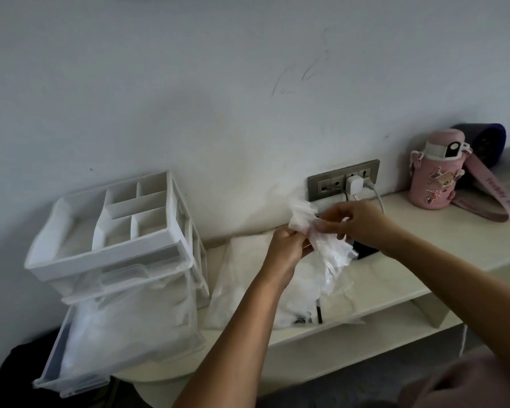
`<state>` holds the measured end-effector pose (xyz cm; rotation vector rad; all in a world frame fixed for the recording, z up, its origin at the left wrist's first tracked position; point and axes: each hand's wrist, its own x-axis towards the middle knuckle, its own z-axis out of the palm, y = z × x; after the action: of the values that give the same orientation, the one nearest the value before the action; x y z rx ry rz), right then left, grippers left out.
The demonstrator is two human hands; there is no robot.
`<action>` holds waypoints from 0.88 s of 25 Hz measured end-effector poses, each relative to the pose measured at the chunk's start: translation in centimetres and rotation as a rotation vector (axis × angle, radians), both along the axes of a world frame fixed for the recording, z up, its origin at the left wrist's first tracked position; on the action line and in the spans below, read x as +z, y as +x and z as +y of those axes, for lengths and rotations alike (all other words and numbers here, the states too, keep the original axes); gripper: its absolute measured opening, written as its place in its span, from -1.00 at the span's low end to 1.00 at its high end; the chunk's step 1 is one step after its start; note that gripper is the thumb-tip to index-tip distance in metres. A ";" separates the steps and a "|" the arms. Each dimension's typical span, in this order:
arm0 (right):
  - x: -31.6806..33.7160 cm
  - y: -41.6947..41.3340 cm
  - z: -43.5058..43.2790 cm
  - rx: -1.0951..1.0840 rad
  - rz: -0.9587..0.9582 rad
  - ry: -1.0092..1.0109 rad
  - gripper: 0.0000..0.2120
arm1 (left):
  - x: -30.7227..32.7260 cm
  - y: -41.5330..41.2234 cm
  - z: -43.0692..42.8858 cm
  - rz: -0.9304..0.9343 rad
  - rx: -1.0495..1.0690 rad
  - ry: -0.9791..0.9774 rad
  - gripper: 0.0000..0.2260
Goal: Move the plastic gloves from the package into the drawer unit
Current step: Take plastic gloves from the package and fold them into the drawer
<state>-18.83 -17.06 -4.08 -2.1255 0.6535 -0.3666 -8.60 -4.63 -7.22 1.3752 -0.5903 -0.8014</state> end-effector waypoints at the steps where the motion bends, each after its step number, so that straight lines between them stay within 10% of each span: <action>1: 0.0 0.2 0.3 -0.038 -0.029 -0.007 -0.83 | 0.1 0.0 0.2 0.039 -0.024 -0.007 -0.83; 16: 0.7 1.5 0.5 -0.040 -0.248 0.743 -0.89 | 0.8 2.3 4.4 0.047 0.376 -0.046 -0.94; 22: -3.3 1.6 -1.1 -0.189 0.194 -0.035 -0.86 | 3.3 4.0 7.2 0.068 0.439 -0.211 -0.87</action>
<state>-17.25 -18.19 -7.39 -2.1554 0.9703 -0.2777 -4.58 2.59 -3.87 1.2174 -0.2919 -0.4157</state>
